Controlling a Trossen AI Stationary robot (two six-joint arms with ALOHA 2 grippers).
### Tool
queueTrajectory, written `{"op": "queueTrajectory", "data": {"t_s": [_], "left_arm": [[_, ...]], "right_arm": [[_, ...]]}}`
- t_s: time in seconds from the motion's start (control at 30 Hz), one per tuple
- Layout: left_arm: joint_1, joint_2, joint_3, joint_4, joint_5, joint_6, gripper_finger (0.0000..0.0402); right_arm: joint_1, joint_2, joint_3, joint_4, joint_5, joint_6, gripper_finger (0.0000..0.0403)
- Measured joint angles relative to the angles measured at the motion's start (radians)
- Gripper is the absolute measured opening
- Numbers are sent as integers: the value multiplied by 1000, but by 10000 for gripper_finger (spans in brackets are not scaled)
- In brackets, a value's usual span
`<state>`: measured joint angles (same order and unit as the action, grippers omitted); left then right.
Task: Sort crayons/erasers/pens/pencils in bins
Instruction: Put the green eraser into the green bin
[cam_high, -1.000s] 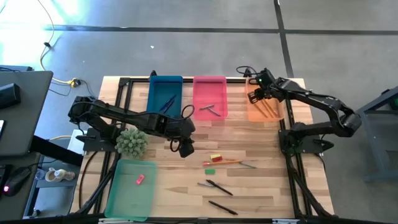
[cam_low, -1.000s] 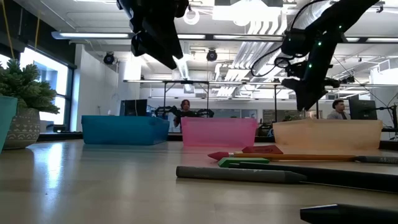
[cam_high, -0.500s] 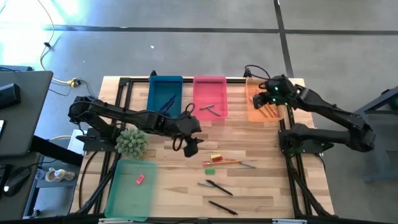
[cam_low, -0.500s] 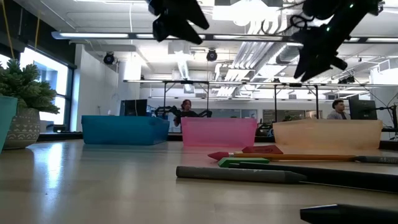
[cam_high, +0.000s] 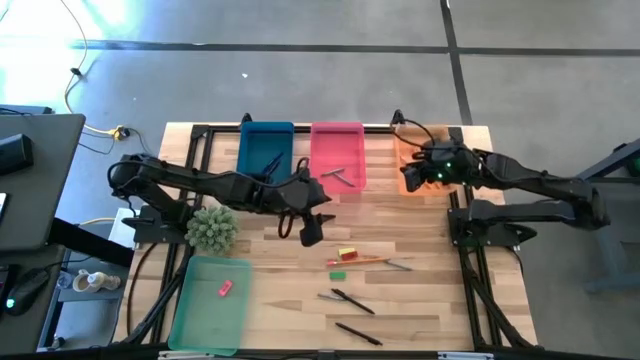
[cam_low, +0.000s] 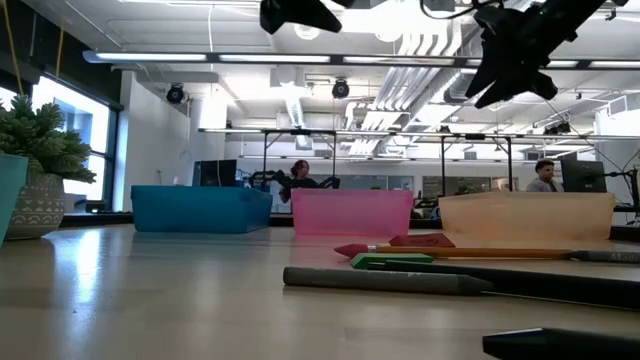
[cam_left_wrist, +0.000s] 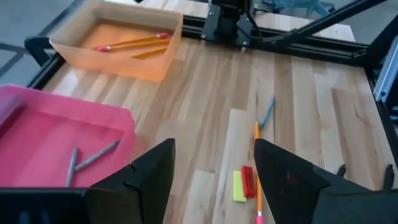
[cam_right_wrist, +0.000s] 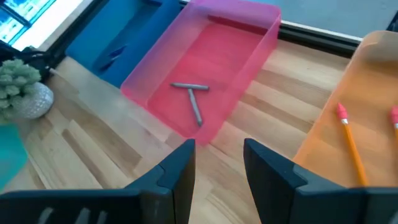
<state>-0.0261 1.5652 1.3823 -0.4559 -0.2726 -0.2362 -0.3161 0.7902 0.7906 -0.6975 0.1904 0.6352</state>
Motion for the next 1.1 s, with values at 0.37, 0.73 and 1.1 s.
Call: {"op": "queueTrajectory", "data": {"t_s": [0.37, 0.73, 1.1], "left_arm": [[-91, 126, 0, -16, 83, -123, 209], [-160, 230, 0, -5, 149, -234, 209], [-200, 381, 0, 85, 168, -246, 209]], "right_arm": [[77, 1, 0, -1, 76, 46, 129], [77, 1, 0, -2, 82, 39, 129], [77, 1, -2, -34, 98, 38, 129]]}}
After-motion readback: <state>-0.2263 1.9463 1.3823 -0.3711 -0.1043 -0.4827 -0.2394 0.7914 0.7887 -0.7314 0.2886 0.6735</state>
